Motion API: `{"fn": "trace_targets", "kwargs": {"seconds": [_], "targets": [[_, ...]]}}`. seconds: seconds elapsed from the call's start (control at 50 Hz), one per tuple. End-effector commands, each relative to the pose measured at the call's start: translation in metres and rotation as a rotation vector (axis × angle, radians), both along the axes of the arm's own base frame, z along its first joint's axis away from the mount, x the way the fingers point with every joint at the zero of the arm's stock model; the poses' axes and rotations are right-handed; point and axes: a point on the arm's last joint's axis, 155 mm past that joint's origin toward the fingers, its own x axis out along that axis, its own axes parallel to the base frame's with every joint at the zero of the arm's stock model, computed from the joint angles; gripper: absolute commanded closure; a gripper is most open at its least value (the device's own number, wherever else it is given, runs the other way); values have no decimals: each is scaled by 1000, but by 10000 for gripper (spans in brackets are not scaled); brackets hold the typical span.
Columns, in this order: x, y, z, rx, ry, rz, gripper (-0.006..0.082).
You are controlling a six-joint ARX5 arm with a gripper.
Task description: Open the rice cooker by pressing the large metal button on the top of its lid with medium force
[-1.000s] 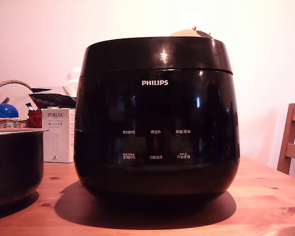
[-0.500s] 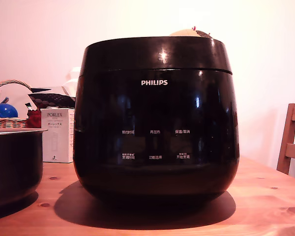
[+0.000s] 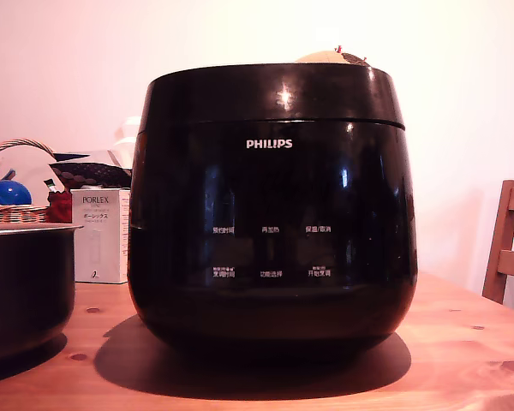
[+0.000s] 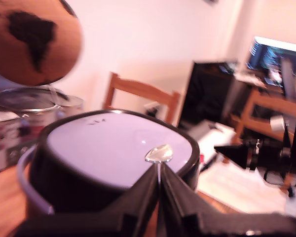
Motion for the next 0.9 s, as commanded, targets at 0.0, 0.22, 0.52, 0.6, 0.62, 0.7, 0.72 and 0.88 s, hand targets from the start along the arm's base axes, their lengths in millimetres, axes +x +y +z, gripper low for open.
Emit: {"fn": "trace_targets", "kwargs": {"seconds": [0.0, 0.22, 0.52, 0.6, 0.62, 0.7, 0.72, 0.88], "targets": [[4, -12, 3, 18, -42, -36, 790], [18, -57, -7, 74, -58, -140, 790], [33, -107, -15, 175, -162, -193, 790], [33, -115, -22, 190, -153, -209, 790], [33, -117, -24, 193, -148, -213, 790], [38, -121, -33, 220, -148, -200, 790], [39, -121, -36, 226, -144, -195, 790], [50, -122, -63, 313, -126, -151, 790]]}}
